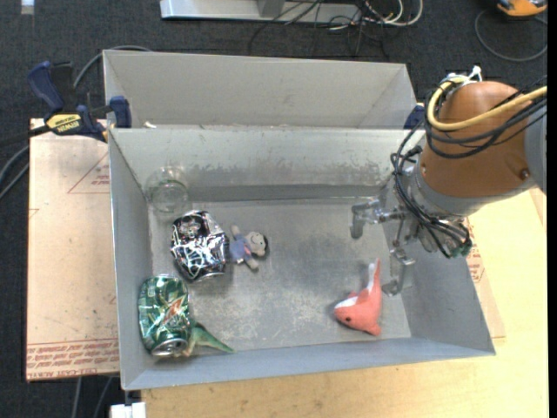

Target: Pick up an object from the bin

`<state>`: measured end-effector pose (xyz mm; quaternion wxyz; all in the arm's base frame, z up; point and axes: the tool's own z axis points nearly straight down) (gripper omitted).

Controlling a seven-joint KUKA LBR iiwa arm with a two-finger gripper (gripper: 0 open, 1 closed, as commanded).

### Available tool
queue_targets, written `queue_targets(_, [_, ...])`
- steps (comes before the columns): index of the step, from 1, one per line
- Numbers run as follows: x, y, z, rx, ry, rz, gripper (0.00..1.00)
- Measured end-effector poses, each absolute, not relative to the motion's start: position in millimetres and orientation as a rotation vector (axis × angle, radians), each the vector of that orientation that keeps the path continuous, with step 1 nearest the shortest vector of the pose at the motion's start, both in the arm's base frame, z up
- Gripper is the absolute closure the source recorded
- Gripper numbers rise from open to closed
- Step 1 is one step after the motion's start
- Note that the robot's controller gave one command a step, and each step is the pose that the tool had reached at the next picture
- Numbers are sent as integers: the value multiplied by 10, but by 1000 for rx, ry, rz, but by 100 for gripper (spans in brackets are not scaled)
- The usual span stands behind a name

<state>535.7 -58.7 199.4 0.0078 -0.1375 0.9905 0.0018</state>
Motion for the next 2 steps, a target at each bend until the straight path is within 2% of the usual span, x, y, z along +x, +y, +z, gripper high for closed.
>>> queue_targets(1, [5224, -640, 1045, -606, 3067, 8, 0])
queue_targets(2, [5177, -573, 838, -476, 3090, 7, 0])
